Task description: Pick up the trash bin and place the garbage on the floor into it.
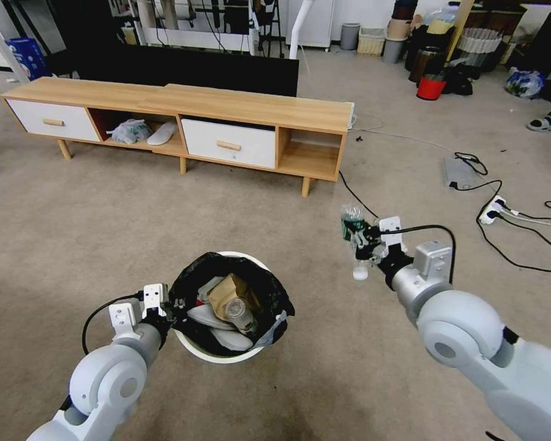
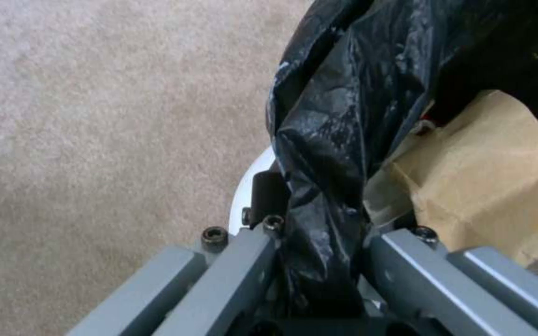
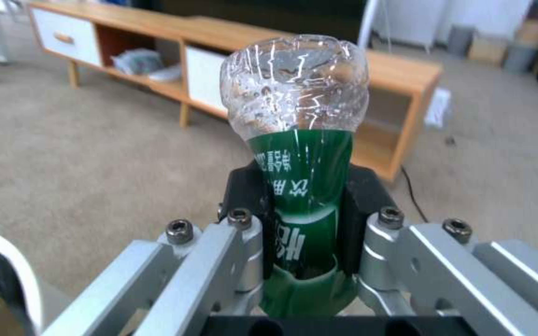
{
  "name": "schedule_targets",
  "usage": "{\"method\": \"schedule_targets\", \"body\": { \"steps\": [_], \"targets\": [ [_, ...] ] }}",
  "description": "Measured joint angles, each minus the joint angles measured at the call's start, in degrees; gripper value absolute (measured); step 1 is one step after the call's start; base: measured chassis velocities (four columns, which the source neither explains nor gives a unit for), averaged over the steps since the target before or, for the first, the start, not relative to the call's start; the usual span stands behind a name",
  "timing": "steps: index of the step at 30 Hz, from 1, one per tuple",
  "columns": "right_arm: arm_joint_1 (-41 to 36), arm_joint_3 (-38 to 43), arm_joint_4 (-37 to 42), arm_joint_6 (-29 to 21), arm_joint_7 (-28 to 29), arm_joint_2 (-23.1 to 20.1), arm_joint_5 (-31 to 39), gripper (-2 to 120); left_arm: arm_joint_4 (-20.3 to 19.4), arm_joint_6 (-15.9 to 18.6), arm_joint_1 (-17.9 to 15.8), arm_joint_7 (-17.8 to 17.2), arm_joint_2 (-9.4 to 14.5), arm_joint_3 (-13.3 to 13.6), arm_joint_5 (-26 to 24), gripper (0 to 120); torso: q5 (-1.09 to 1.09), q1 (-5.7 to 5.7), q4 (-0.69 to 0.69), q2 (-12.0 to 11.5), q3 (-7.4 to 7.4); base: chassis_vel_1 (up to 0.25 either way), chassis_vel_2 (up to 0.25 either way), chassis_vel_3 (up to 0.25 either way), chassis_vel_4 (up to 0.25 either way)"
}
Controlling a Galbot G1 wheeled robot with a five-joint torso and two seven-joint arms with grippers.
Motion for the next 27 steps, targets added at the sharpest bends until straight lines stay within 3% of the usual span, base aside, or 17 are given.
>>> {"method": "schedule_targets", "body": {
  "steps": [16,27],
  "targets": [
    [4.2,-1.0,2.8,4.6,-9.5,-1.6,-2.3,17,2.3,0.9,-4.6,0.1,2.6,2.5,-2.7,1,0.00,0.00,-0.01,0.0,0.00,0.000,0.000,0.000,0.000],
    [15.0,-6.0,1.0,4.6,-12.1,2.2,0.3,17,4.3,1.1,-10.4,0.8,3.0,6.3,-4.1,1,0.06,0.00,-0.04,0.0,0.00,0.000,0.000,0.000,0.000]
  ]
}}
